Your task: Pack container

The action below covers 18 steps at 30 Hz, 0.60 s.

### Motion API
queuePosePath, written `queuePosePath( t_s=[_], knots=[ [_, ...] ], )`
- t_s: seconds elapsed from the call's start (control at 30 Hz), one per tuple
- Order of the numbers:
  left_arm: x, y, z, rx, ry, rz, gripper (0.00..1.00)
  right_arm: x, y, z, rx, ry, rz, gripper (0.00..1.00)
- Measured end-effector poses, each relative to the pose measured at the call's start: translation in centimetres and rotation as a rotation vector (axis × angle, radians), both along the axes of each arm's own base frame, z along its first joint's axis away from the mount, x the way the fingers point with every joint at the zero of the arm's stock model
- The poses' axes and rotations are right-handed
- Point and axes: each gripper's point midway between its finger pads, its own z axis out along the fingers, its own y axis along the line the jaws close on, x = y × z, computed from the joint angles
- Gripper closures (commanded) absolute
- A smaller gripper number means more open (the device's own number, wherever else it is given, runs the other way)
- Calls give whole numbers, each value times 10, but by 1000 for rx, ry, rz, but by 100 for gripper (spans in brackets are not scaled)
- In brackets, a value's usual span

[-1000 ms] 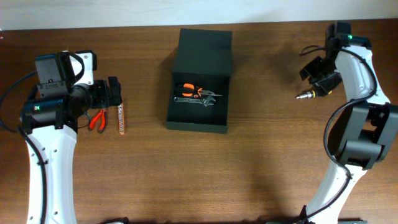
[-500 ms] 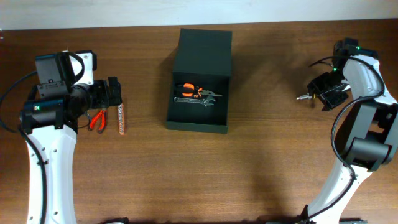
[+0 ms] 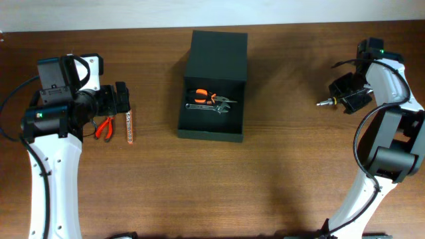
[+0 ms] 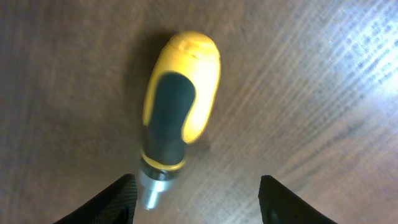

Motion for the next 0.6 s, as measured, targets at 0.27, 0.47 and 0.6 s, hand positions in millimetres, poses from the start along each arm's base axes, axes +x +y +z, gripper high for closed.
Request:
queuePosePath(
  t_s=[0.27,0.47,0.6],
  knots=[
    [0,0,0,0,0,0,1,9,-2,-6,-3,-26,-41,37],
    [0,0,0,0,0,0,1,4,-1,-29,12,24,-51,41],
    [0,0,0,0,-1,0,1,4,-1,-32,13,27,-52,48]
  ],
)
